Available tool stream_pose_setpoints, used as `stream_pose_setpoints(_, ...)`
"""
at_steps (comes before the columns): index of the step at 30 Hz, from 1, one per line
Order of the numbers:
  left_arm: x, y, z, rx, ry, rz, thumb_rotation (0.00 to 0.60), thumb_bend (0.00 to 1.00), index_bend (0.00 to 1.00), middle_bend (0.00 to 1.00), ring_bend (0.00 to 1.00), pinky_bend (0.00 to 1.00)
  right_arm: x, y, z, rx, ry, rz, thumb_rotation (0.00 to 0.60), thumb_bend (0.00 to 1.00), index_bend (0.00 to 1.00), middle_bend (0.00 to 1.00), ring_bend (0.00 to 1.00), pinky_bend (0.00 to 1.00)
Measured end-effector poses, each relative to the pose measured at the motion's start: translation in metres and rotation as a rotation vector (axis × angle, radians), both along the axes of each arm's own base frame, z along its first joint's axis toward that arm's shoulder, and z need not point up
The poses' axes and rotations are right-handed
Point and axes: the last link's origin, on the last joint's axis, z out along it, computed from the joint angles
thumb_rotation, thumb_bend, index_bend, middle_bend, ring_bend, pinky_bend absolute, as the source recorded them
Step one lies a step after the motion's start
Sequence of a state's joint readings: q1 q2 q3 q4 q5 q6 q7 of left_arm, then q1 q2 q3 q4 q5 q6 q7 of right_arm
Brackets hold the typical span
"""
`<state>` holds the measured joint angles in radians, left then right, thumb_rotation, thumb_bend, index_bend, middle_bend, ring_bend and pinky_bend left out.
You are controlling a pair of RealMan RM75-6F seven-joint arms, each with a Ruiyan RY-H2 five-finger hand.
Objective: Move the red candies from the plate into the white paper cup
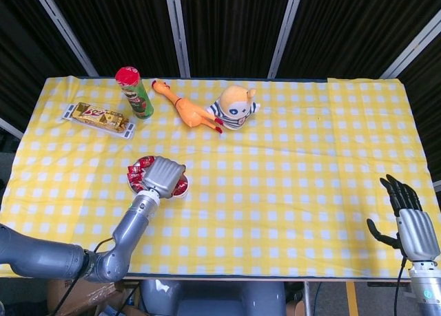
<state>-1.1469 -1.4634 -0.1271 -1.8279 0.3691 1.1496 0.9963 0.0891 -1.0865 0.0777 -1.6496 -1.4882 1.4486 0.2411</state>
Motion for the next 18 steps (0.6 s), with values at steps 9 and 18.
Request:
stream_pose_setpoints(9, 0.003, 0.001, 0.006, 0.019, -0.041, -0.008, 0.600, 0.35, 0.34, 0.40, 0.89, 0.89, 0.000, 0.000, 0.000, -0.001, 0.000, 0.001, 0.600, 0.41, 0.00, 0.00, 0.00, 0.00)
stream_pose_setpoints(18, -0.017, 0.007, 0.023, 0.065, -0.017, 0.028, 0.600, 0.27, 0.29, 0.35, 0.89, 0.89, 0.000, 0.000, 0.001, -0.005, -0.002, -0.001, 0.600, 0.41, 0.00, 0.00, 0.00, 0.00)
